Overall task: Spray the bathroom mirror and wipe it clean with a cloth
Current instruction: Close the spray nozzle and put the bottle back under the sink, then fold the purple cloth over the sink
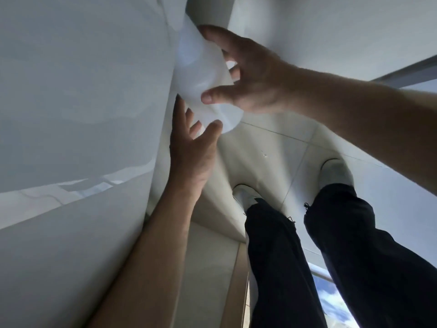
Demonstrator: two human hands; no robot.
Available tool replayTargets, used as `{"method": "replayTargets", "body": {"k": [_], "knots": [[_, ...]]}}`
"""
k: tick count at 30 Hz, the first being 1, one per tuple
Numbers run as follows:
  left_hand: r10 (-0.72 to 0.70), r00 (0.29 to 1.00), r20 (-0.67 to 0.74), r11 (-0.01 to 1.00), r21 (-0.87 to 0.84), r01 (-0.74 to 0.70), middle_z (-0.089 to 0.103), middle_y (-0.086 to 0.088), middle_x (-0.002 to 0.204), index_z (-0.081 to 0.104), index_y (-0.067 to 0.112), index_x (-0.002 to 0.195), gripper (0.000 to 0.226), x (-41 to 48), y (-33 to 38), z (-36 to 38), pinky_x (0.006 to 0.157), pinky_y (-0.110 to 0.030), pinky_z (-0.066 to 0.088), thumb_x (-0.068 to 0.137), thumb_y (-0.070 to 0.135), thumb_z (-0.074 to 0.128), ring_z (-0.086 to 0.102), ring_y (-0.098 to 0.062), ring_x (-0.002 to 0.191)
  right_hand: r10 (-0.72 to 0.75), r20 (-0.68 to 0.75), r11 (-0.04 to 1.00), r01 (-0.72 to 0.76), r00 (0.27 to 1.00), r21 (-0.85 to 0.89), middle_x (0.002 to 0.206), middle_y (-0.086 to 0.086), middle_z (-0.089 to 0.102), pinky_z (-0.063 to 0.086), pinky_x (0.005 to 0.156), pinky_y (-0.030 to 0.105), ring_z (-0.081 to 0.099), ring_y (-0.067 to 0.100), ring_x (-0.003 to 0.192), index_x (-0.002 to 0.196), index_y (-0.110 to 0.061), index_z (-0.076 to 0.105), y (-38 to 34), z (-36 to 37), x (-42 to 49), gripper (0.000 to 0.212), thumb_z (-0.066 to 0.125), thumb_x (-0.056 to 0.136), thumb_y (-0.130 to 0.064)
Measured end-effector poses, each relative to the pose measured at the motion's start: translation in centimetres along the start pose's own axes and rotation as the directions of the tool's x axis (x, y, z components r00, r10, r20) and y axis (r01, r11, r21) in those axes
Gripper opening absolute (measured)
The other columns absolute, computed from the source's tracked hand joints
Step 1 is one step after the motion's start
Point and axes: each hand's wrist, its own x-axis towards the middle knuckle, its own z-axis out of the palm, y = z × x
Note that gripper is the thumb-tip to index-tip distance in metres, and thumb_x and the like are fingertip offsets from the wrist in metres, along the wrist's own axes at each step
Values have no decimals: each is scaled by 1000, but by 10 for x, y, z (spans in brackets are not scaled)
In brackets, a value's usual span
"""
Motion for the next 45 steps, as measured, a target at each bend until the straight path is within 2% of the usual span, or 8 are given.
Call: {"method": "replayTargets", "body": {"k": [4, 10, 15, 18, 24, 29, 40, 45], "knots": [[-59, 993, -107, 997, 52, 64, 41, 2, 161, 22, 33, 161, 82, 5, -7, -2, 109, -31, 45, 91, 12, 59, 52, -15, 138, -103, -47, 994, 102, 994, -42, 155, -11, 42, 20, 96, -2, 42, 5, 129, 156, -31, 24, 3, 33, 13, 91, 79, 84, -36], [-141, 984, -111, 986, 74, 150, 37, 4, 163, 13, 42, 160, 87, 3, -21, -11, 98, -24, 39, 93, 12, 58, 49, -15, 140, -175, -23, 971, 168, 984, -170, 161, 0, 35, 36, 112, 28, 41, 21, 143, 159, -28, 23, -7, 68, 36, 90, 78, 88, -33], [-183, 982, -40, 976, 112, 186, 35, 3, 164, 21, 45, 158, 79, -7, -33, -8, 97, -27, 35, 93, 18, 56, 44, -15, 144, 98, 31, 956, -85, 995, -279, 128, -2, 51, 37, 113, 46, 49, 25, 129, 152, -20, 33, -37, 81, 54, 66, 61, 92, -20], [-163, 987, 9, 974, 161, 160, 42, 13, 158, 27, 46, 155, 77, -19, -41, -4, 99, -28, 37, 90, 21, 60, 46, -16, 140, 148, 6, 967, -144, 989, -209, 111, -4, 47, 34, 111, 45, 49, 24, 115, 156, -14, 18, -41, 79, 21, 80, 59, 88, -17], [-221, 963, 153, 941, 294, 169, 38, 6, 162, 29, 34, 159, 75, -55, -38, 16, 119, -40, 37, 94, 36, 67, 42, -12, 145, 330, -81, 923, -339, 941, -180, 125, 2, 64, 41, 109, 43, 56, 24, 122, 141, -16, 43, -13, 52, -81, 47, 51, 94, -18], [-190, 930, 314, 927, 368, 65, 66, 4, 133, 55, 26, 143, 47, -82, 16, 14, 94, -25, 45, 95, 27, 59, 59, -8, 114, 412, -140, 889, -431, 901, -157, 101, -9, 64, 43, 90, 33, 54, 16, 107, 135, -24, 49, -15, 15, -148, 39, 48, 96, -22], [74, 955, 287, 925, 337, -173, 71, 5, 119, 62, 27, 131, 37, -182, 196, -62, 98, -36, 52, 94, 30, 58, 66, -14, 108, 198, -183, 927, -244, 963, -283, 84, -11, 66, 56, 81, 40, 63, 15, 84, 104, -23, 62, -193, -94, -219, 11, 55, 96, -22], [129, 960, 250, 951, 244, -191, 67, 18, 111, 62, 35, 125, 29, -242, 227, -112, 77, -13, 45, 97, 31, 57, 62, 12, 96, 37, -257, 949, -115, 966, -295, 72, -12, 67, 57, 73, 38, 64, 9, 72, 86, -24, 64, -278, -120, -222, 7, 65, 93, -27]]}}
